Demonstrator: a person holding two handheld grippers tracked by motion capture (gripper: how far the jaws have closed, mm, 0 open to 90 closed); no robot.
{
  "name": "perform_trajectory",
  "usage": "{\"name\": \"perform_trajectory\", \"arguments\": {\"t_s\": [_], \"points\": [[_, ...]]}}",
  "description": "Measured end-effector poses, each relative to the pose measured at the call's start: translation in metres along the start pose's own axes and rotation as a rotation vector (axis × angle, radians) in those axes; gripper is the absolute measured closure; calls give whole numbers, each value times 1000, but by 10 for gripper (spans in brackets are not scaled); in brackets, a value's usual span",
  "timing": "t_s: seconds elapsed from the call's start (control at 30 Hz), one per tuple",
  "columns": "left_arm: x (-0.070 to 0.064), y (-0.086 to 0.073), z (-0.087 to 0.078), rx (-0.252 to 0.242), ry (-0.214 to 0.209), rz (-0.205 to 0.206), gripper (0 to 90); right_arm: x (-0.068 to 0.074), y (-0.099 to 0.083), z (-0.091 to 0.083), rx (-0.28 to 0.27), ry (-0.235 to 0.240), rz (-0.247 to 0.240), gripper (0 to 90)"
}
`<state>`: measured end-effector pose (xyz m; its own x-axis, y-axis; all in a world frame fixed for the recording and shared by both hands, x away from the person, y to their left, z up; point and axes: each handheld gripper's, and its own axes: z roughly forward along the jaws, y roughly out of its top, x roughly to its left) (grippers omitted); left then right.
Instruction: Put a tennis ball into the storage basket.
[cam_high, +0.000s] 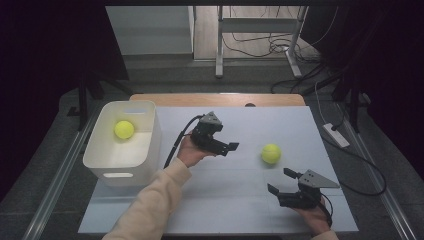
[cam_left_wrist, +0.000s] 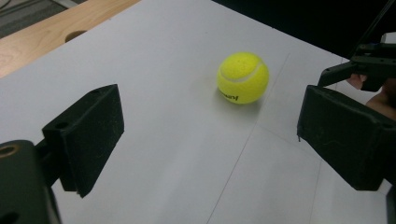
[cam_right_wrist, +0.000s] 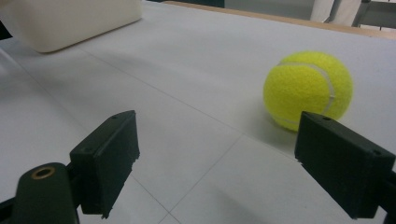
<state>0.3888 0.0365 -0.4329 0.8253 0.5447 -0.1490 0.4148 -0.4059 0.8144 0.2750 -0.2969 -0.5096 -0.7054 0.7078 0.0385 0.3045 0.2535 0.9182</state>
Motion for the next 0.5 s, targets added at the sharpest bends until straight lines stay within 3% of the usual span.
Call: {"name": "perform_trajectory", "arguments": {"t_s": [0.5], "points": [[-1,3,20,18,-13,6,76,-1,1,-2,-8,-7,2,136]]}}
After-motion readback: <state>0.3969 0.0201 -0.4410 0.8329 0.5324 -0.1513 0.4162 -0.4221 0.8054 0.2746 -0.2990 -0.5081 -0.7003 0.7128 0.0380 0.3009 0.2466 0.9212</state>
